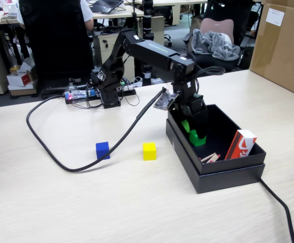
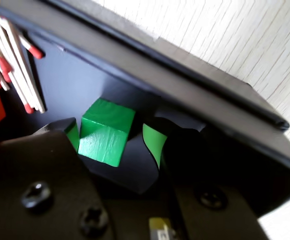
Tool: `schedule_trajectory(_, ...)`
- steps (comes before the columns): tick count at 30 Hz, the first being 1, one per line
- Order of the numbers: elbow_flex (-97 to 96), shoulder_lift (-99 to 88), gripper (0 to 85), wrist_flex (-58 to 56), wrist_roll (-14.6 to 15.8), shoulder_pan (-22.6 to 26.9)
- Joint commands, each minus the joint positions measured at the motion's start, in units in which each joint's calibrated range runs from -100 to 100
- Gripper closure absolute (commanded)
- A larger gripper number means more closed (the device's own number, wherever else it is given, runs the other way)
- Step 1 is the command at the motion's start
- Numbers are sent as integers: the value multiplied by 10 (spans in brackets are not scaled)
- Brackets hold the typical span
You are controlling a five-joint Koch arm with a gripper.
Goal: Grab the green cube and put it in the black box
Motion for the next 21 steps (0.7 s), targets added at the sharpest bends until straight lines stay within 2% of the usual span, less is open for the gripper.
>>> schedule_trajectory(1, 8, -21, 524, 3, -1, 0)
schedule_trajectory(2, 0, -33, 440, 4, -1, 0)
schedule_trajectory(6, -6, -102, 375, 4, 5, -2)
schedule_trajectory(10, 16, -194, 376, 4, 19, -1)
schedule_trajectory(16, 71, -326, 375, 4, 19, -11)
schedule_trajectory(21, -12, -475, 367, 24, 0, -42)
